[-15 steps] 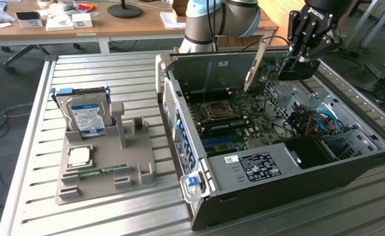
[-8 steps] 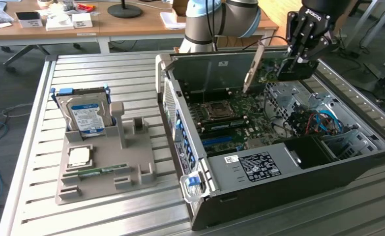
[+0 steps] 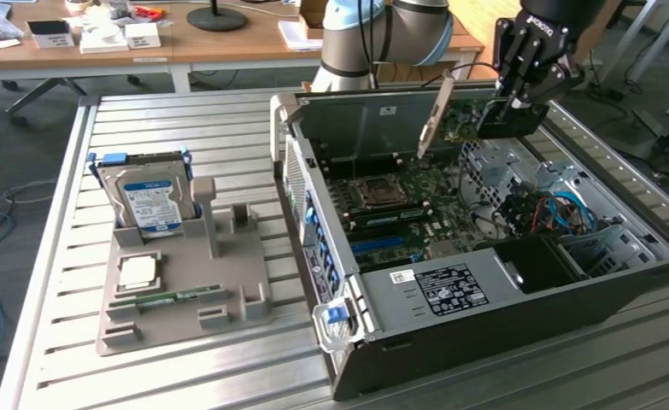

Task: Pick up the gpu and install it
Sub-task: 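Insert the gpu into the slot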

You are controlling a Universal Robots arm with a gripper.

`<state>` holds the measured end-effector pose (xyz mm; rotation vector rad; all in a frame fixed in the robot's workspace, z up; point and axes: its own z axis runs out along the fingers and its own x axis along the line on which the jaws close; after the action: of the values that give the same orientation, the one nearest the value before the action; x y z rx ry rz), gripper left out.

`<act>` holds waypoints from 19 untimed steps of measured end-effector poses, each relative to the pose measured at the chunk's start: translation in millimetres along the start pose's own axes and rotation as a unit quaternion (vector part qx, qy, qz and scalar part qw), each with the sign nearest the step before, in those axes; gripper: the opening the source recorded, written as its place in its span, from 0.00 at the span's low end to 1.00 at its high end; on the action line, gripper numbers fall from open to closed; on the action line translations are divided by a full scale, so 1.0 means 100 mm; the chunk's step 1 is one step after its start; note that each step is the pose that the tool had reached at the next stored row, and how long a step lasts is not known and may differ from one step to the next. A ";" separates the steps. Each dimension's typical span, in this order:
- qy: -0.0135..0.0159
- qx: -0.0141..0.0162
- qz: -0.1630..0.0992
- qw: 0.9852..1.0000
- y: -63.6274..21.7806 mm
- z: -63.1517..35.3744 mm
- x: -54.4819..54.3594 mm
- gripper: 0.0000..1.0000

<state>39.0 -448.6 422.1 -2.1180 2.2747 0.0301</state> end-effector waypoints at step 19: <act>-0.001 0.001 0.000 1.000 0.034 0.102 0.01 0.27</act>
<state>35.7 -448.7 411.9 -2.1152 2.2722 0.0293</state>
